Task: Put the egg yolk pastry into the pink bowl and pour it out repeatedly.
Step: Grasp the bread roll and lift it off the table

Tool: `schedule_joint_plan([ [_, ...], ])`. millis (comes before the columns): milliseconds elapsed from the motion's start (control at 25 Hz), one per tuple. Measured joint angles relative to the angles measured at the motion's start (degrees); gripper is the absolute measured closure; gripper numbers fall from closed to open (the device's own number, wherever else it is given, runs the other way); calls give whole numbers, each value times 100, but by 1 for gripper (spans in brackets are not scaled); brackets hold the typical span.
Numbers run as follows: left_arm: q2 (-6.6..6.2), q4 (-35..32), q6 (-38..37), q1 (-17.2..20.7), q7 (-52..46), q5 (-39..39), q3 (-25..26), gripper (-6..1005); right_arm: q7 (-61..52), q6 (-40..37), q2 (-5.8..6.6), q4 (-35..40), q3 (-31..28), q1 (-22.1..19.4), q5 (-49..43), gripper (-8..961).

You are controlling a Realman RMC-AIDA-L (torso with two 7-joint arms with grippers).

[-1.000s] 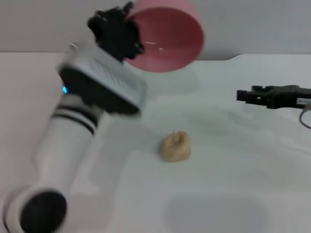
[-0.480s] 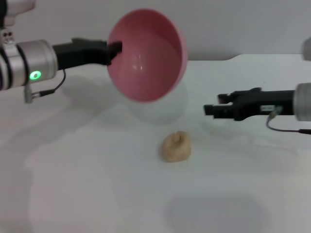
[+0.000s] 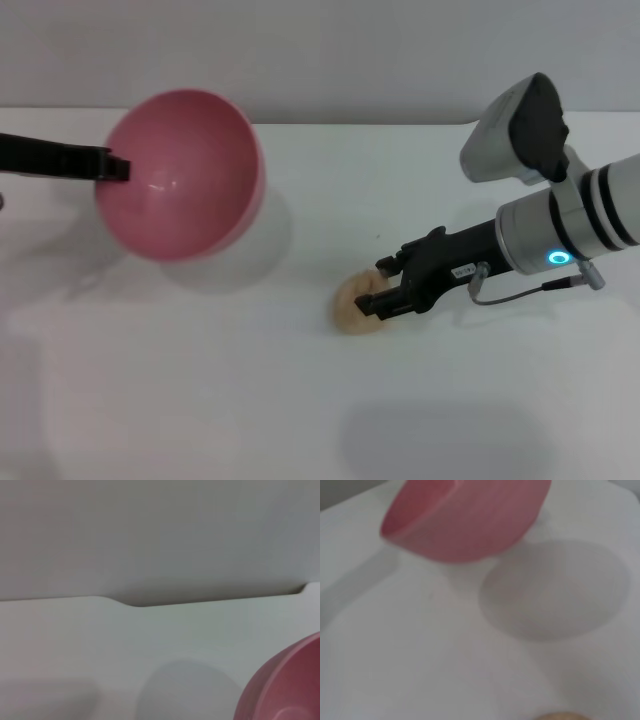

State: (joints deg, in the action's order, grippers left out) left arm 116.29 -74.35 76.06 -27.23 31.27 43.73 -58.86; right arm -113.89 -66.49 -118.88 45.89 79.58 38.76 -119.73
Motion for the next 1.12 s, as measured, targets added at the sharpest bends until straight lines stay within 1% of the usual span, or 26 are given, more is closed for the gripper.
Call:
schedule_joint_plan([
  [120,121,-357,96,169,-23,-144,175,1000,-9,42,-1,12,128,9,-4,333],
  [240,136,-485,95,303,-35,-148,199,1000,-11,87,2,-16,145,-5,-81,334],
  [360,137,-488,91,324,-41,-152,203,1000,-10,286,-9,-91,265,-29,-199,334],
  [560,141,-463,49,281,-49,-170,171,999,-85,1042,-62,-263,993,-48,-69,337],
  [640,138,-461,40,264,-50,-173,167,999,-186,1420,-58,-262,1343,-72,154,338],
  [720,138,-464,36,256,-51,-174,169,999,-213,1622,-46,-217,1533,-96,309,346],
  [1000,126,-448,9,246,-26,-182,186,999,-207,1737,-29,-114,1501,-130,365,393],
  [1120,121,-433,-30,240,-16,-216,191,1000,-216,1744,-21,79,1445,-229,367,420],
])
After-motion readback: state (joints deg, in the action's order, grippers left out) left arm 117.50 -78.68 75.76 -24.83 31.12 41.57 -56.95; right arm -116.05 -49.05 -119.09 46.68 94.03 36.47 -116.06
